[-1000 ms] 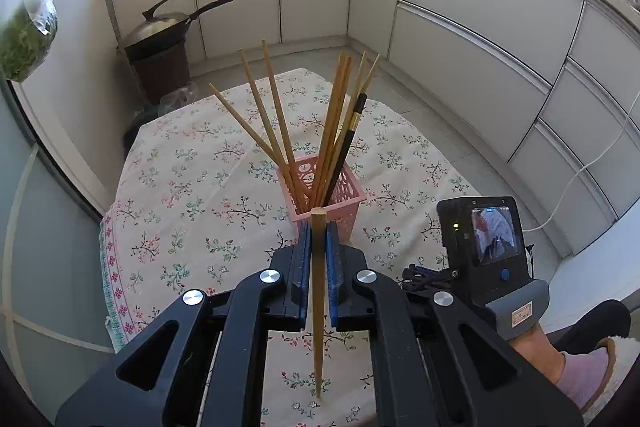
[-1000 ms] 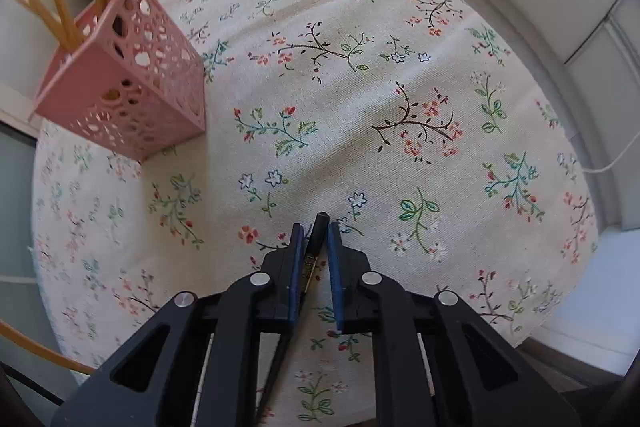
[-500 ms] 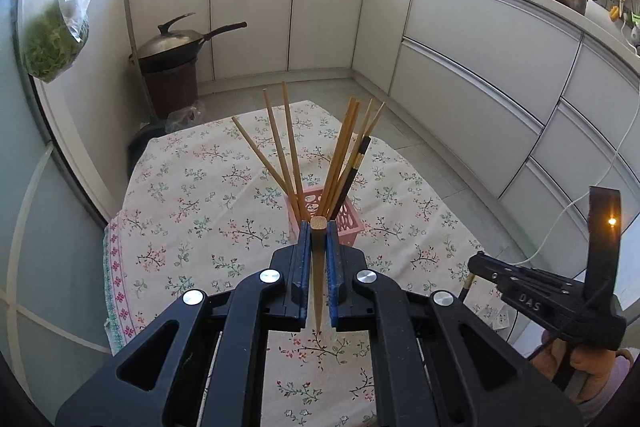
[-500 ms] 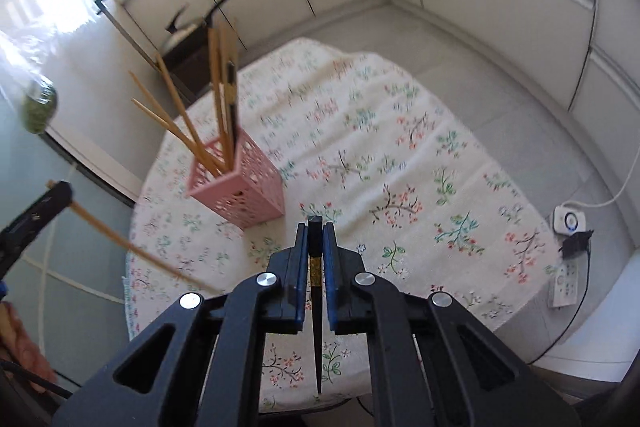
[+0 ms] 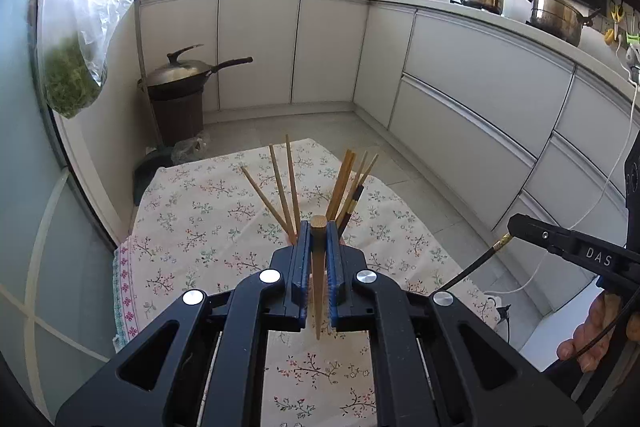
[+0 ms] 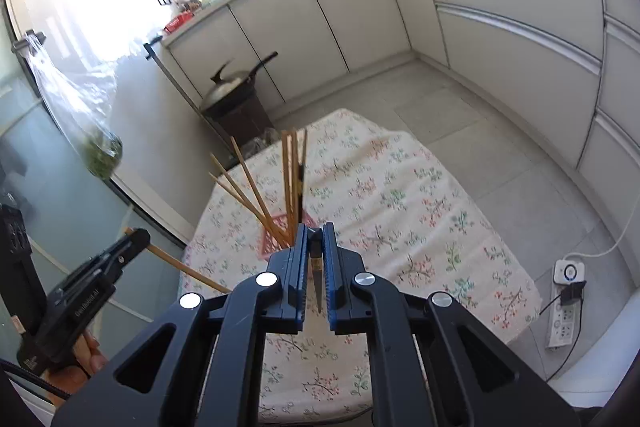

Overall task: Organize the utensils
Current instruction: 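Lower the left tool's chopstick into the pink basket and open the left tool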

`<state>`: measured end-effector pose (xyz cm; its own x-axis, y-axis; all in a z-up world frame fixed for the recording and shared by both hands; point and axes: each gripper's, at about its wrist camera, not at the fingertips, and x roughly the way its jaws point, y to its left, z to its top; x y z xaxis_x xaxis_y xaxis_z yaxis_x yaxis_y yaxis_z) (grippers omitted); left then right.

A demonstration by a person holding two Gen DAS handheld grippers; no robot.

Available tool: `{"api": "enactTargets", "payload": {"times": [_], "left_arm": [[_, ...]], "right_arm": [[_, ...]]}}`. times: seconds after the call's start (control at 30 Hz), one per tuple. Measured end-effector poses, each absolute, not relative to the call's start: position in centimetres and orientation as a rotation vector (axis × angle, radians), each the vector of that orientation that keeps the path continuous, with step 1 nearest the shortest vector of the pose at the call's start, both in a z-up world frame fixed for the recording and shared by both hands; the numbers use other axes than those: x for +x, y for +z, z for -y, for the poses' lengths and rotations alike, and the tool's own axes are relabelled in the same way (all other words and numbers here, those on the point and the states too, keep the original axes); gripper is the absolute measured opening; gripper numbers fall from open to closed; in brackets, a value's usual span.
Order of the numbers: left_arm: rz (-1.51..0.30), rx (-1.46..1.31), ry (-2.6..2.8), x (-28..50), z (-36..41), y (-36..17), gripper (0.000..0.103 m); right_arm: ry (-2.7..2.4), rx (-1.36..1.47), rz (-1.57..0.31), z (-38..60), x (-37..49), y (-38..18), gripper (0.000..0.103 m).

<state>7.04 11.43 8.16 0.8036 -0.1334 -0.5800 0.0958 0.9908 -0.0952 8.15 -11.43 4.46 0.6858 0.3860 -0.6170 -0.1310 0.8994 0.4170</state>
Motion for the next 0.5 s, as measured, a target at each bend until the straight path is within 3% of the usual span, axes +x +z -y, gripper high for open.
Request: {"api": "enactTargets", "payload": {"times": [0.27,0.5], "left_arm": [[-0.504,-0.070,-0.121,8.1,-11.1,14.0,0.007],[-0.471,-0.079,-0.106,11.2,-11.0,15.3,0.007]], "right_arm": [[0.328,0.370,-0.694,11.7,9.3,8.4,0.008],[0.330,0.376,-0.685,11.6,11.6,9.6,0.008]]}}
